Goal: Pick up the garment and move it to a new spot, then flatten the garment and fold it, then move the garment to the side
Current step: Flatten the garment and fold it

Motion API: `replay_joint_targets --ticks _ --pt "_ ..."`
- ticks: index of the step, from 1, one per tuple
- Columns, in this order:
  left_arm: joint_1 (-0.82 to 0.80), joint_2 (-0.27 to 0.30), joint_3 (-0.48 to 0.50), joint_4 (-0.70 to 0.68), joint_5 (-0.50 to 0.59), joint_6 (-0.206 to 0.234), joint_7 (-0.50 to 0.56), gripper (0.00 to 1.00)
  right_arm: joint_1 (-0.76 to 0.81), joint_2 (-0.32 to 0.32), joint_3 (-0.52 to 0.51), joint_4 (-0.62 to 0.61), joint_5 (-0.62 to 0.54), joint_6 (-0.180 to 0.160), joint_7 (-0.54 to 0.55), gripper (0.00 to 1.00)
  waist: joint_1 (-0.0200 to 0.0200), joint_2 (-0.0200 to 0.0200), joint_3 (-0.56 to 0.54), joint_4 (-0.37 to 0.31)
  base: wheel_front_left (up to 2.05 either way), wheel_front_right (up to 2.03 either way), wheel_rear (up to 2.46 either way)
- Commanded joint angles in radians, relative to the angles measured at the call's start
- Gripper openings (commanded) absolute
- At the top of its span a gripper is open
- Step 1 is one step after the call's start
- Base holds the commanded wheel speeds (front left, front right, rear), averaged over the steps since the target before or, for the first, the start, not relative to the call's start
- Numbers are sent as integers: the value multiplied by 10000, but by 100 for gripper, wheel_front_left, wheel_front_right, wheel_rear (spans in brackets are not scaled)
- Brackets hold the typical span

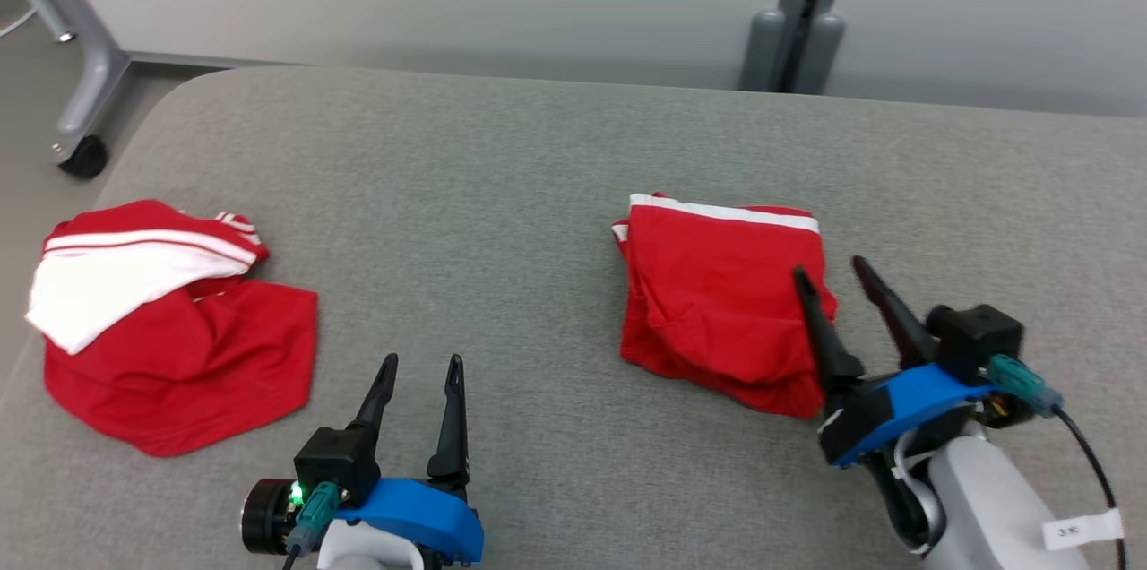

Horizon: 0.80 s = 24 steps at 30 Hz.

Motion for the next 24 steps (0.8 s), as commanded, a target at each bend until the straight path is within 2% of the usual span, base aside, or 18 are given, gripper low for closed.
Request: replay_joint_targets --ticks 1,11,18,24 --pt "-164 4 145 -28 197 63 -3 100 271 45 -438 -155 -303 0 -6 100 0 0 -142 -271 0 0 0" --pt "236 0 504 -209 1286 -15 -4 100 1352 501 -2121 -338 -1285 0 -6 100 0 0 -438 -1043 0 0 0" --pt "847 2 516 -570 1132 133 -4 100 1884 701 -2442 -259 -1412 0 -6 100 0 0 -590 -1229 0 0 0" --pt "634 0 337 -584 1012 56 -4 100 1722 719 -2482 -232 -1442 0 -6 100 0 0 -551 -982 0 0 0"
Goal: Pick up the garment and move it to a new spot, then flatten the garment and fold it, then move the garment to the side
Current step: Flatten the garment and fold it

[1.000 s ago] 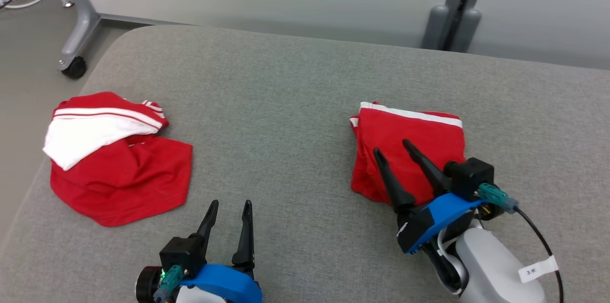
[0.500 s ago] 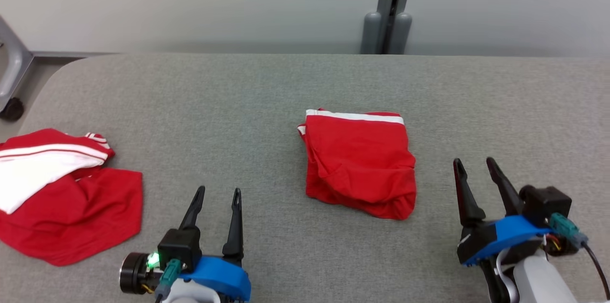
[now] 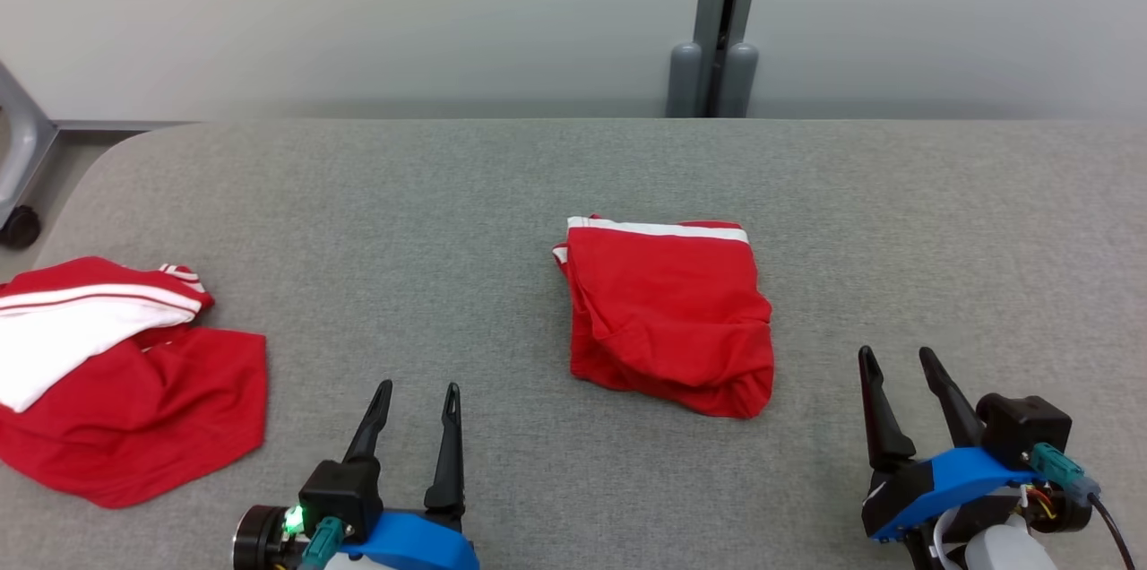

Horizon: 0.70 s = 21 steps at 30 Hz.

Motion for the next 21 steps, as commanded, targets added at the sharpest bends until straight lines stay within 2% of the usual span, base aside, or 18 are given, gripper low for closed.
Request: replay_joint_targets --ticks 1,2,9,15,21 --pt "-199 2 -11 -52 -86 -29 -4 100 -104 28 16 47 37 0 -6 43 0 -1 76 109 0 0 0" --pt "-216 4 -82 -61 -116 -41 -3 100 -206 27 39 102 90 0 -6 0 0 -1 126 198 0 0 0" --pt "-424 2 -633 -2 -551 6 -4 100 -1359 -200 235 436 18 0 -6 0 0 -1 714 1032 0 0 0" --pt "-552 1 -1050 77 -837 -69 -4 100 -2217 -390 430 1374 -434 0 -6 0 0 -1 1064 1907 0 0 0" --pt "-508 1 -1193 12 -1044 -4 -4 100 -2279 -213 1096 1880 -593 0 -6 0 0 -1 1176 2510 0 0 0"
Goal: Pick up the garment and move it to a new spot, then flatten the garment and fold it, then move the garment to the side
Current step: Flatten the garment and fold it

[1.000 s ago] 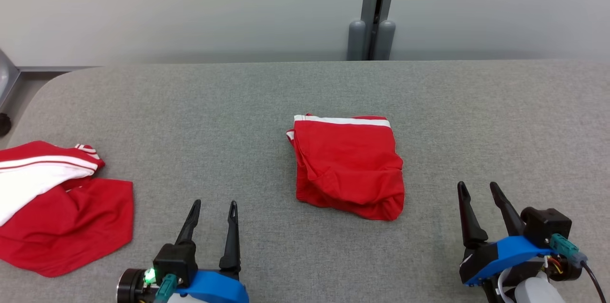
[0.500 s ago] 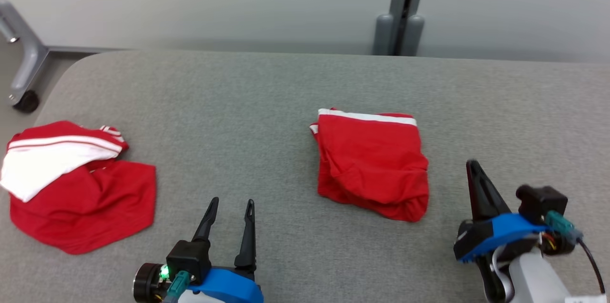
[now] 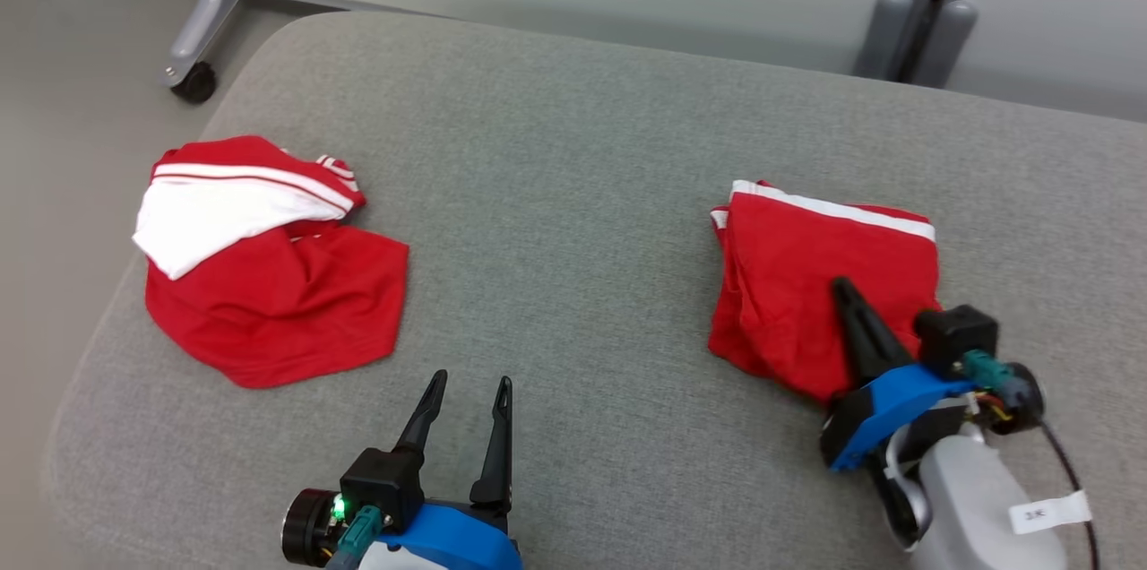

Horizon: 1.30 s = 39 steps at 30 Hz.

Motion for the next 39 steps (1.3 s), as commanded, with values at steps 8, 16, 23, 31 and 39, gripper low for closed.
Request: replay_joint_targets --ticks 8,16,23,31,39 --pt "-29 -1 -67 -99 -116 48 -4 100 577 197 2438 -412 565 0 -6 0 0 0 32 128 0 0 0" --pt "-99 -1 -18 -176 -126 97 -4 100 573 -70 4479 -1392 1536 0 -6 0 0 0 -172 -368 0 0 0" --pt "-227 0 508 -256 145 141 -4 100 661 -136 3314 -2590 1874 0 -6 0 0 0 -429 -1093 0 0 0" --pt "-419 5 1044 -213 565 144 -2 100 1346 55 514 -2913 1135 0 -6 100 0 0 -577 -2004 0 0 0" --pt "-62 2 1360 -230 934 267 -4 100 1945 138 -582 -2605 539 0 -6 100 0 0 -737 -2653 0 0 0"
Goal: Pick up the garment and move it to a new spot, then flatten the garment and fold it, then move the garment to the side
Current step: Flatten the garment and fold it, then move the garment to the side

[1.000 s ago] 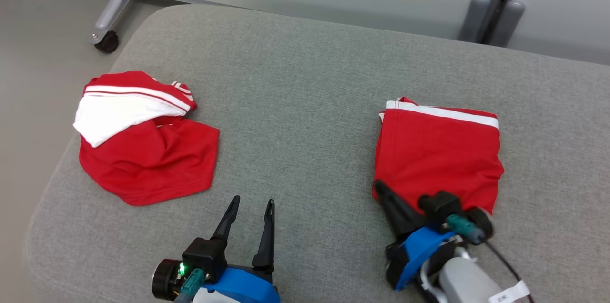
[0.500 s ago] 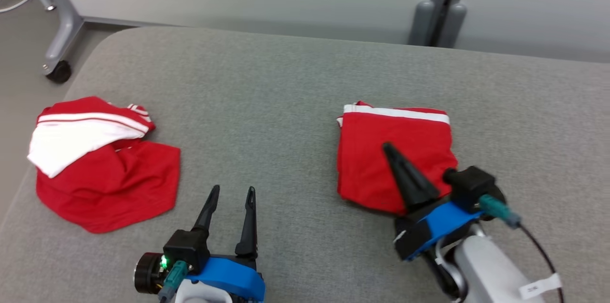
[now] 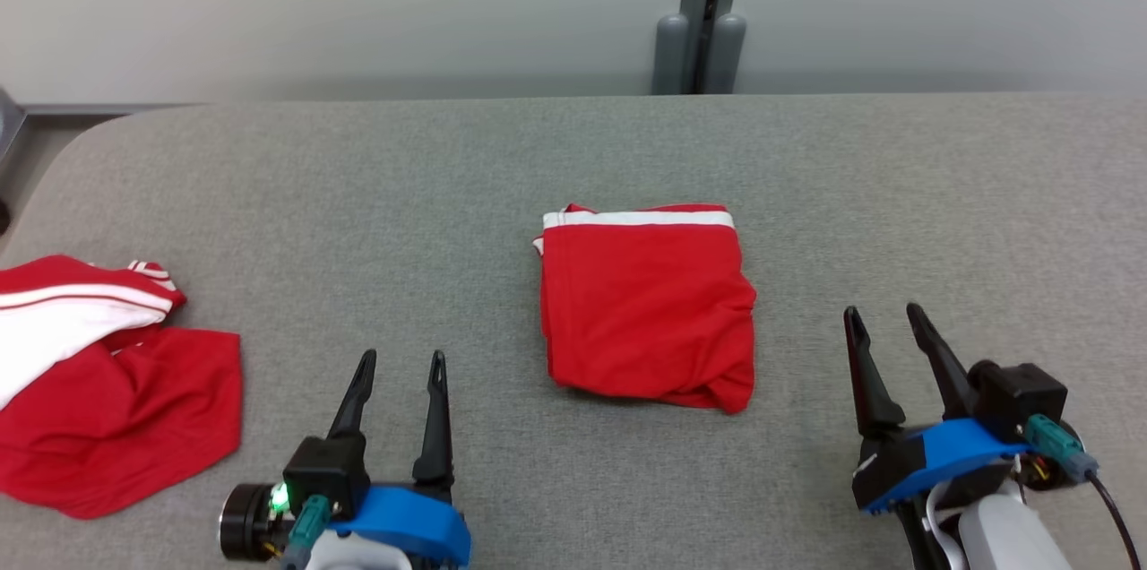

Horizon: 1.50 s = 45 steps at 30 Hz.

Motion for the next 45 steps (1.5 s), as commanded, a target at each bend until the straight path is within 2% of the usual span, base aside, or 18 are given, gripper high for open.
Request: replay_joint_targets --ticks 1,11,21,26,30,36,37,38,39,42,45 --pt "128 6 61 -28 37 47 0 100 181 48 -31 26 -26 0 -6 100 0 -1 -128 -135 0 0 0" --pt "495 4 -21 -107 323 -40 -2 100 532 125 -363 480 -188 0 -6 100 0 -1 -228 -241 0 0 0" --pt "188 6 -581 -296 310 -133 -2 100 -908 11 454 902 -83 0 -6 100 0 -1 353 387 0 0 0" --pt "-71 4 -866 -287 211 -86 -2 100 -1933 -174 631 1807 -47 0 -6 100 0 -1 816 989 0 0 0" --pt "-197 16 -752 -436 -243 124 -2 100 -2586 -217 400 3168 -164 0 -4 100 0 -1 1109 1459 0 0 0" --pt "-43 4 -605 -427 -186 84 0 100 -3064 -185 284 5061 -501 0 68 100 0 -1 1291 1863 0 0 0" --pt "-9 6 -559 -446 -165 74 -2 100 -3049 -161 313 5277 -496 0 70 73 0 -1 1291 1868 0 0 0" --pt "29 1 -526 -463 -135 51 -2 100 -3008 -136 364 5458 -467 0 74 34 0 -1 1286 1855 0 0 0" --pt "86 -1 -496 -449 -77 33 0 100 -2992 -123 469 5616 -538 2 81 0 0 -1 1274 1813 0 0 0" --pt "157 1 -341 -423 16 -13 -2 100 -2948 -140 568 5852 -402 -7 67 0 0 -1 1199 1582 0 0 0" --pt "96 1 -259 -461 104 -83 -2 100 -2907 -301 438 5497 -245 -10 42 0 0 -1 1089 1199 0 0 0"
